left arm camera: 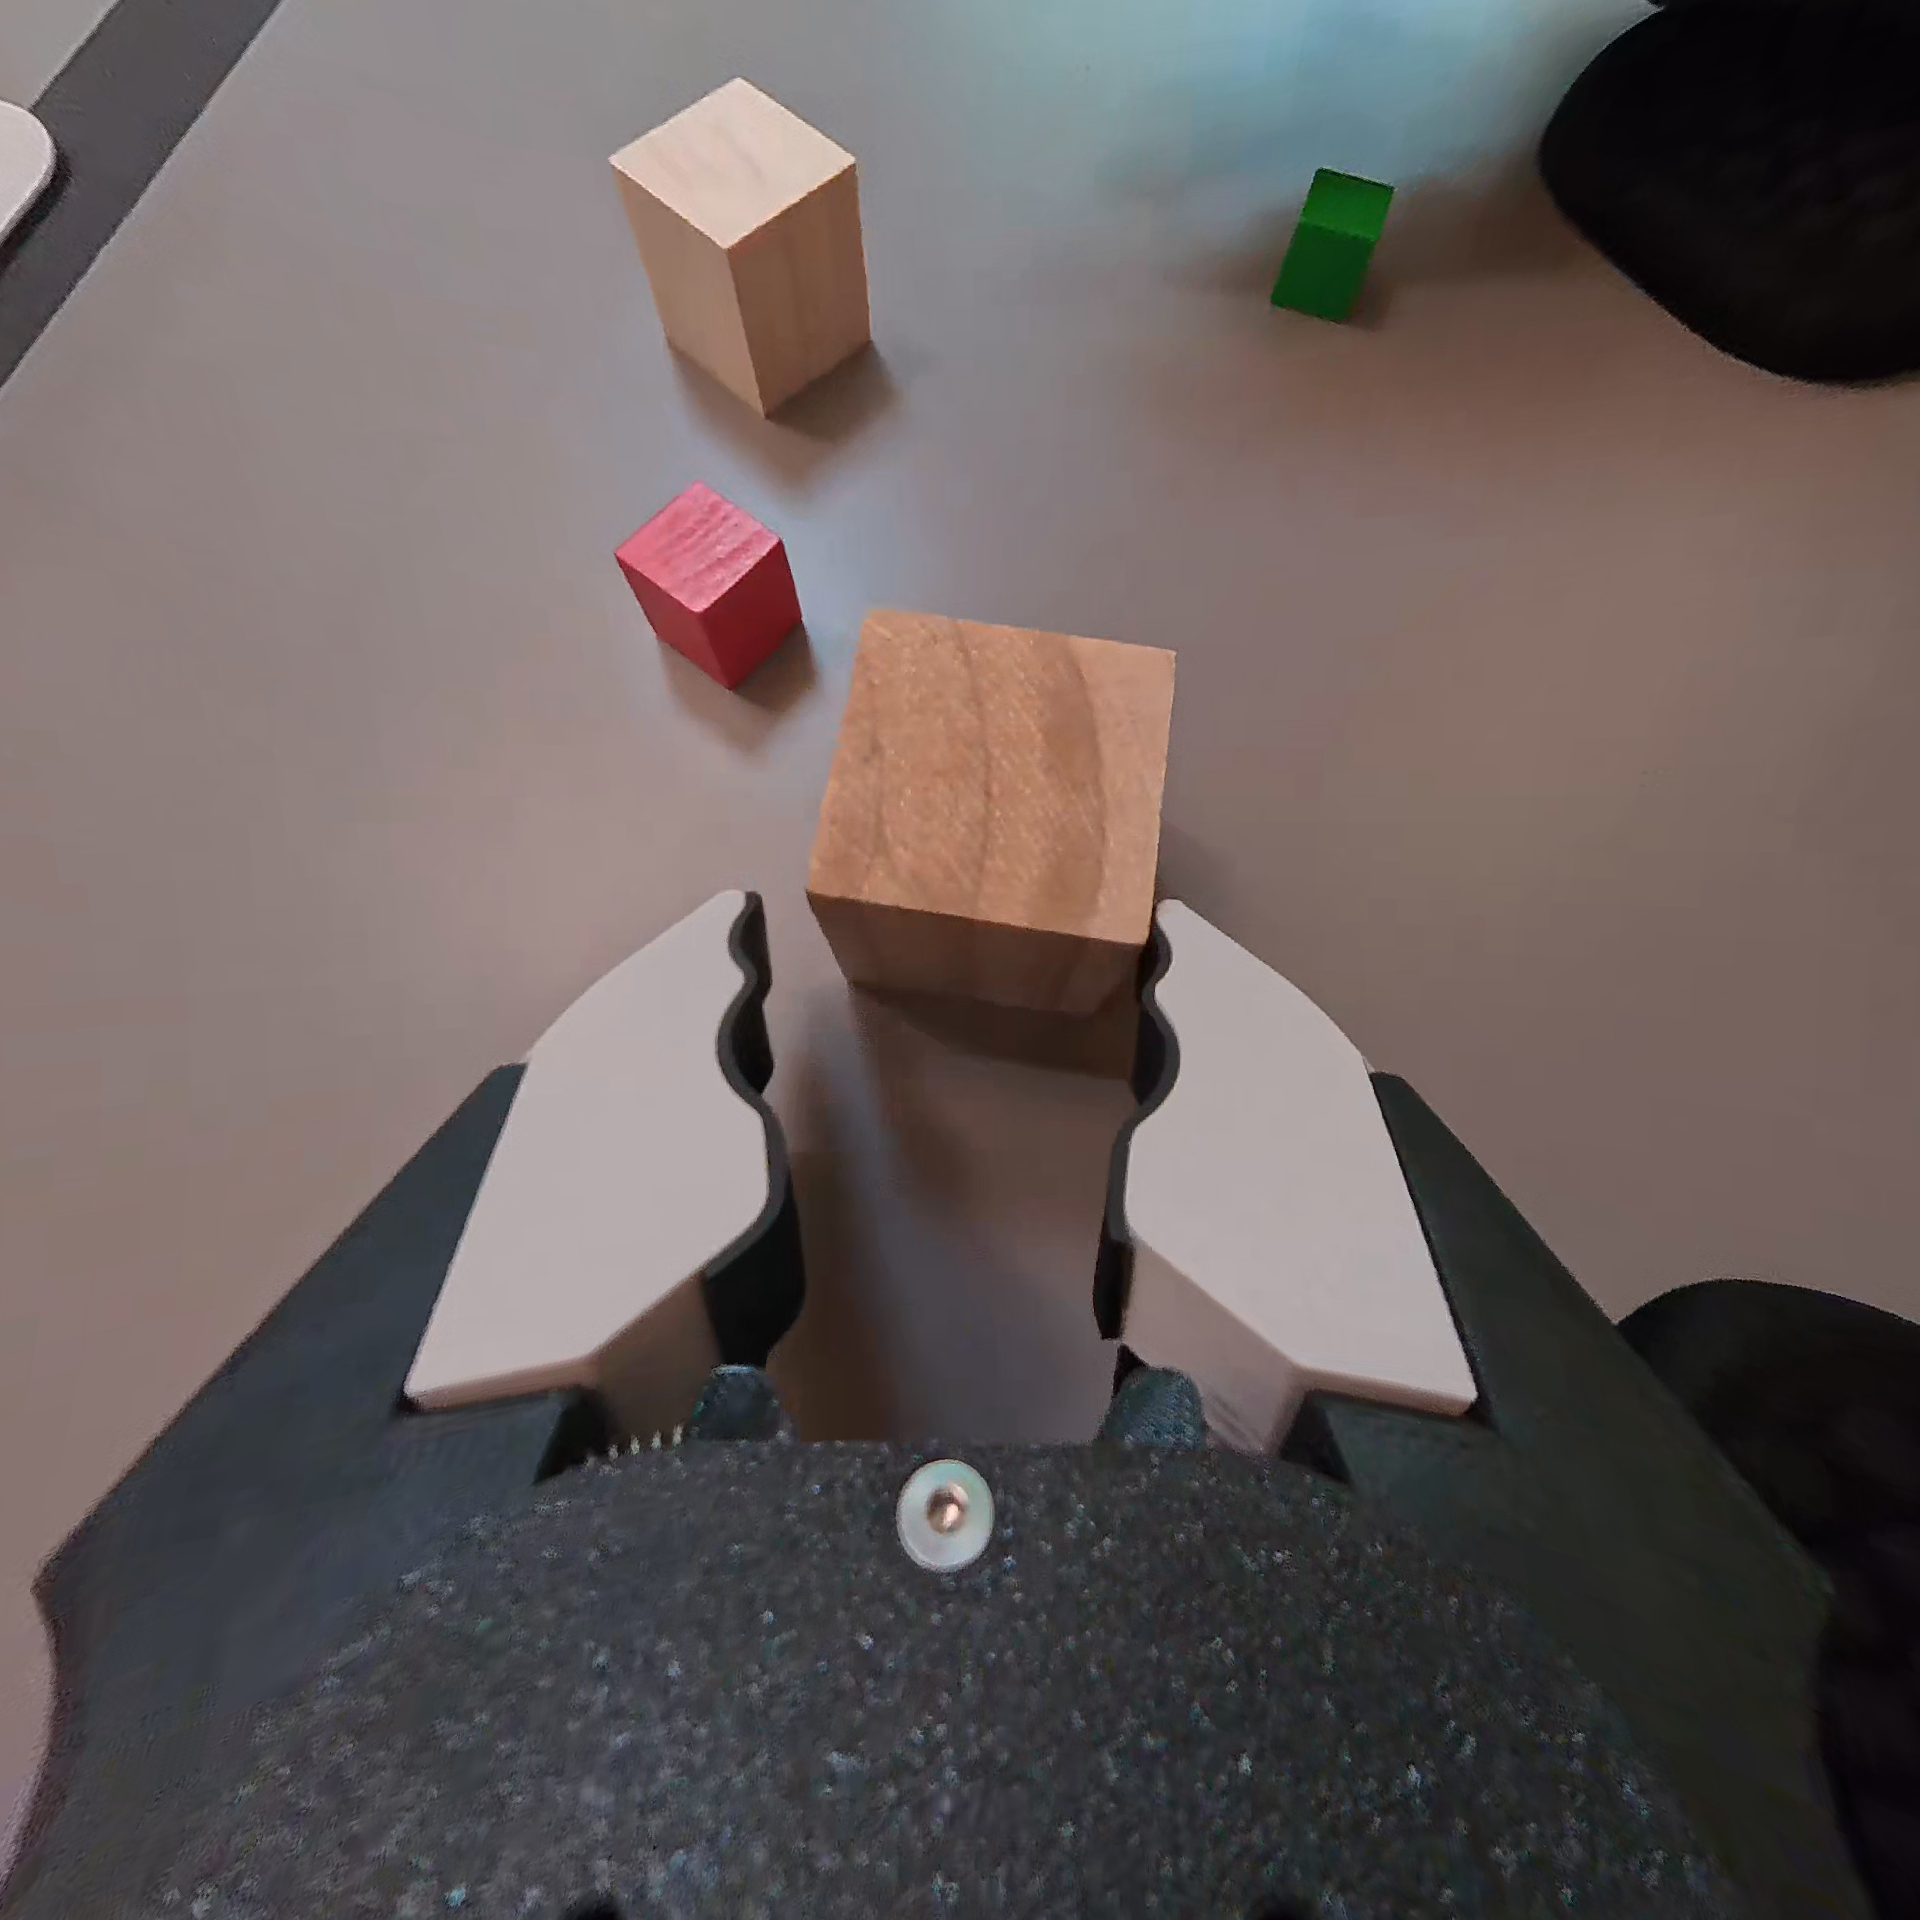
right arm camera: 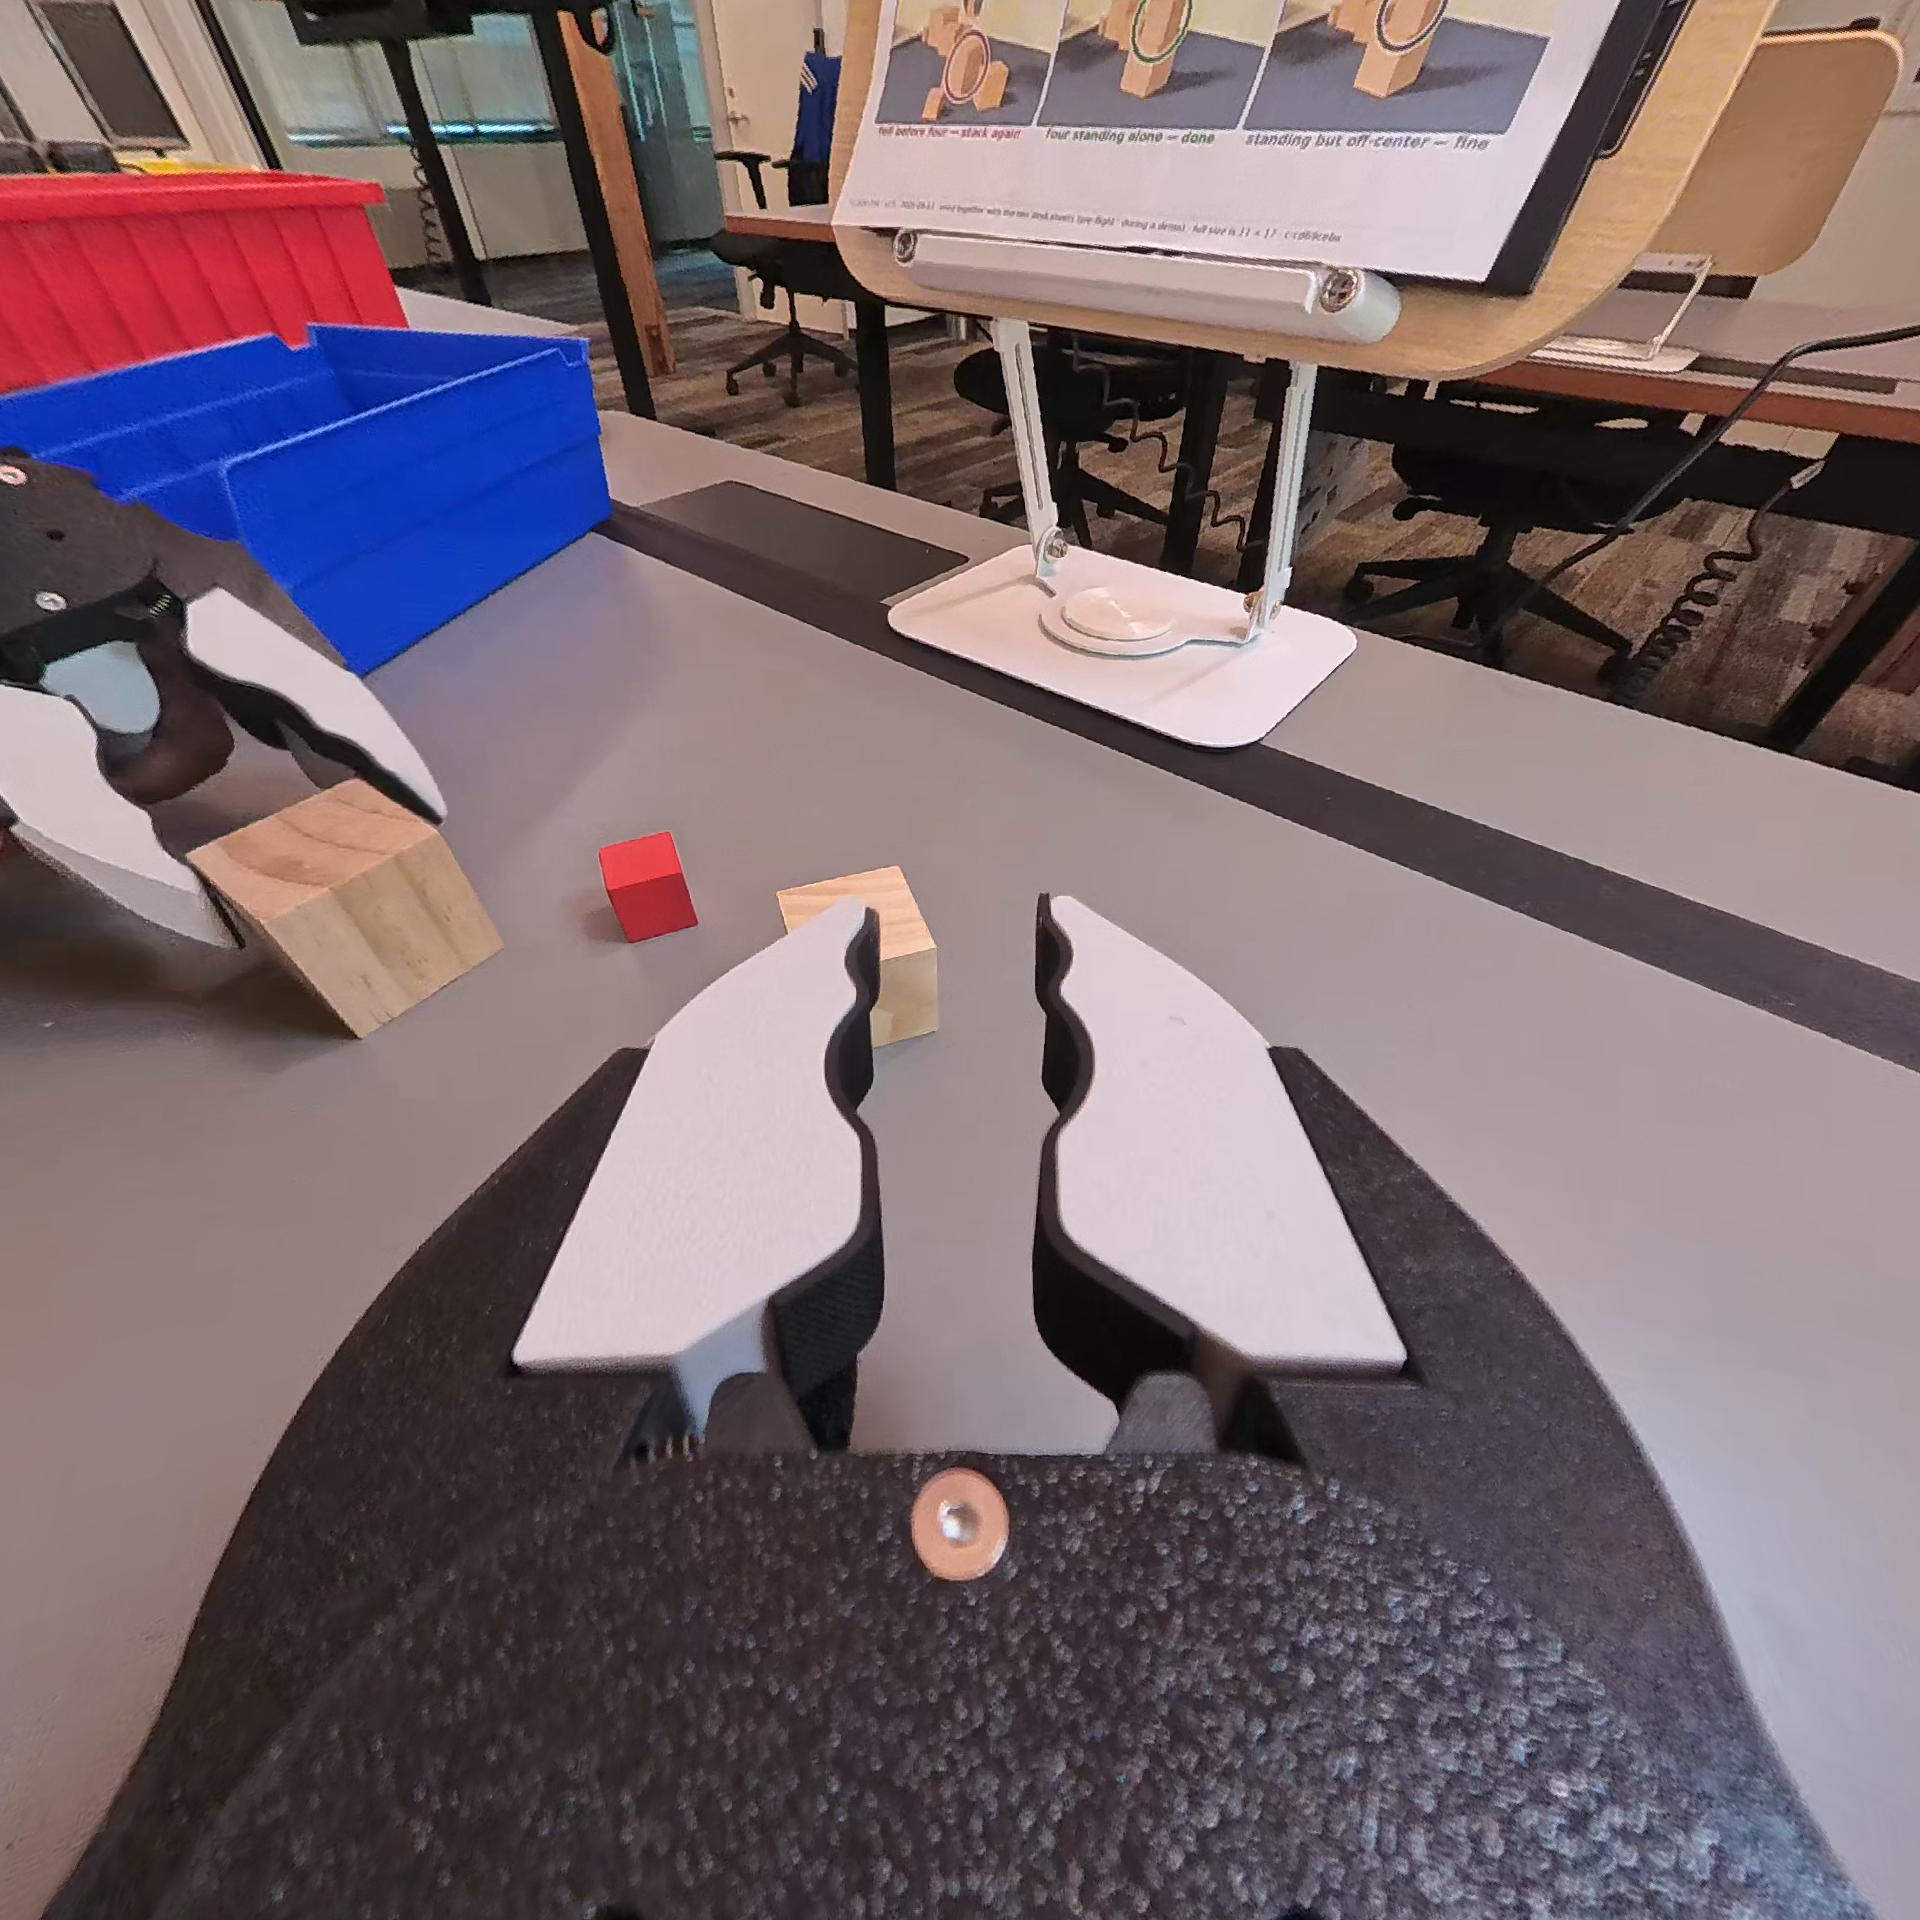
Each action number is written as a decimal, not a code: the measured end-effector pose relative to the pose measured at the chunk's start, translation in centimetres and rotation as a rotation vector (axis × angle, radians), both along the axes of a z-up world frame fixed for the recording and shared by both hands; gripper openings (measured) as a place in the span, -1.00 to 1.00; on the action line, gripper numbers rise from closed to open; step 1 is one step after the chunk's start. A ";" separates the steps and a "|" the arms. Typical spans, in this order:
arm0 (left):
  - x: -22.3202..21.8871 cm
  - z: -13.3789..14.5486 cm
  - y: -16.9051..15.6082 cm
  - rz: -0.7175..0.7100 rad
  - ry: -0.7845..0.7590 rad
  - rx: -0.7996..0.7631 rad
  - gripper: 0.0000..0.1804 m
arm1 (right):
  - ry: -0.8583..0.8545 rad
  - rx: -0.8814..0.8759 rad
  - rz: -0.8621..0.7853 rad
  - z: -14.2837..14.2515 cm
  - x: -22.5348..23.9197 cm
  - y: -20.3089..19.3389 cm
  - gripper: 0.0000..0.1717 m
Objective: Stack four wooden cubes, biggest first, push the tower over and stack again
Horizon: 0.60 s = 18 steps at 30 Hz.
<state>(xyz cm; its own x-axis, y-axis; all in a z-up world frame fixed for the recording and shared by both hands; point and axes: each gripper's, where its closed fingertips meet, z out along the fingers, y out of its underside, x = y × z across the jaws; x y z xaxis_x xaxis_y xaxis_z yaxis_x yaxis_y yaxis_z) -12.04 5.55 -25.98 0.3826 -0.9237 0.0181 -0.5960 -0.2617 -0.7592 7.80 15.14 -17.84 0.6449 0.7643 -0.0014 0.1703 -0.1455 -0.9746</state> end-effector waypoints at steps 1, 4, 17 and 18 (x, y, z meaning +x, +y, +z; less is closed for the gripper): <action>0.1 -0.1 -0.1 -0.008 -0.003 -0.006 -0.30 | -0.004 0.000 0.003 -0.1 0.0 0.0 -0.66; 0.7 -0.2 0.3 -0.009 -0.014 0.016 -0.35 | -0.015 -0.008 0.010 -0.3 -0.2 -0.1 -0.66; 2.5 0.0 1.8 -0.009 -0.031 0.088 -0.24 | -0.074 -0.070 0.038 -2.4 -1.0 -0.3 -0.57; 2.2 0.2 1.7 -0.003 -0.044 0.080 -0.17 | -0.081 -0.074 0.038 -2.6 -1.0 -0.3 -0.57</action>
